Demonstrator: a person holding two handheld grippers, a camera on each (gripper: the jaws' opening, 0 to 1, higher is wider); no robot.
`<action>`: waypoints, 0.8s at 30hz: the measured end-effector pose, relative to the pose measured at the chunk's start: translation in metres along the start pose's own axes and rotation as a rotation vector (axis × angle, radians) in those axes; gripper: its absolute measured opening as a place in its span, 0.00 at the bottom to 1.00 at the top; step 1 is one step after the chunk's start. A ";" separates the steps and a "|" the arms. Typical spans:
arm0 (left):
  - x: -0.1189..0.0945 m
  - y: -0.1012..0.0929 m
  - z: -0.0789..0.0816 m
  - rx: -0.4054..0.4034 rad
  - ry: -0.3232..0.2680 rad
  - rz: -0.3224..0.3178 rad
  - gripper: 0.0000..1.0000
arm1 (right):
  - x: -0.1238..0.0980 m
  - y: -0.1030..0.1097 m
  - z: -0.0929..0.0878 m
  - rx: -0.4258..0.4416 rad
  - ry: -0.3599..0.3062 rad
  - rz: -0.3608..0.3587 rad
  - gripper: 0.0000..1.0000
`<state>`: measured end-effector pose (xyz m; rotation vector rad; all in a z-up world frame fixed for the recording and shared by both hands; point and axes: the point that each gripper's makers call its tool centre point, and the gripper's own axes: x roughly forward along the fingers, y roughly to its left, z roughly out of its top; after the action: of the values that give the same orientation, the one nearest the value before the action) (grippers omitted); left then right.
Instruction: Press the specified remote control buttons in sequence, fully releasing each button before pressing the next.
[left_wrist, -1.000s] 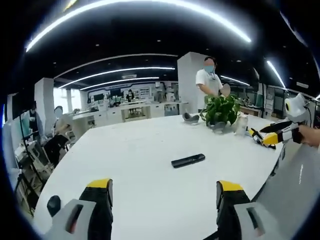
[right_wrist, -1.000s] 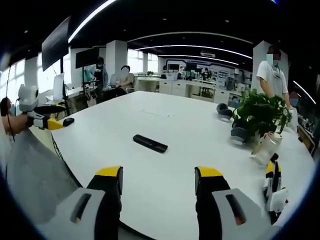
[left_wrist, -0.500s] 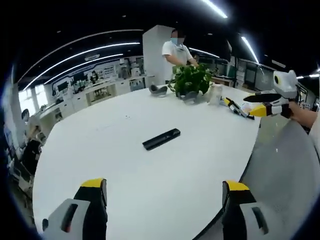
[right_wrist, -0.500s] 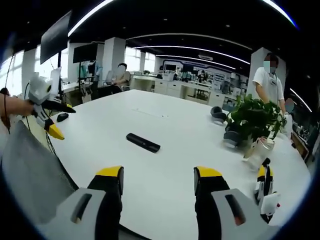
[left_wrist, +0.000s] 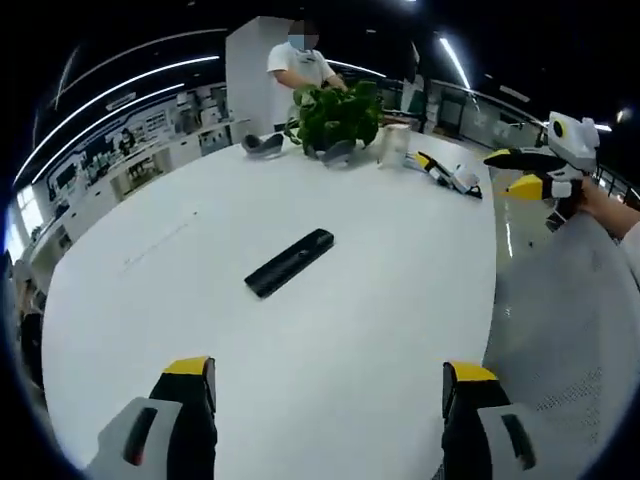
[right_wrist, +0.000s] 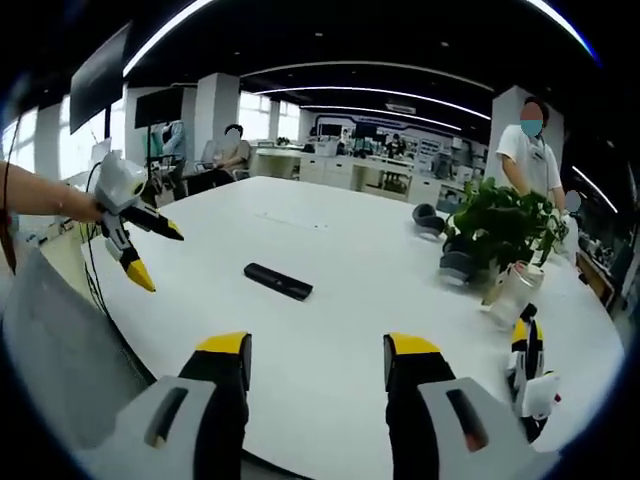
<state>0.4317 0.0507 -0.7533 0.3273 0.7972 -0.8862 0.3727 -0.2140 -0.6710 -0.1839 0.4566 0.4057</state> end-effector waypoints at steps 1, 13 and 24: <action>0.006 0.005 0.002 -0.002 0.007 -0.006 0.95 | 0.000 0.000 -0.001 0.001 0.003 0.000 0.54; 0.045 0.029 0.019 0.032 0.057 -0.076 0.92 | -0.006 -0.007 0.009 0.055 -0.062 -0.023 0.47; 0.075 0.042 0.035 0.146 0.096 -0.108 0.85 | -0.004 -0.006 0.005 0.061 -0.043 -0.015 0.39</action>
<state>0.5102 0.0142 -0.7873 0.4607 0.8464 -1.0387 0.3735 -0.2199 -0.6644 -0.1192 0.4248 0.3800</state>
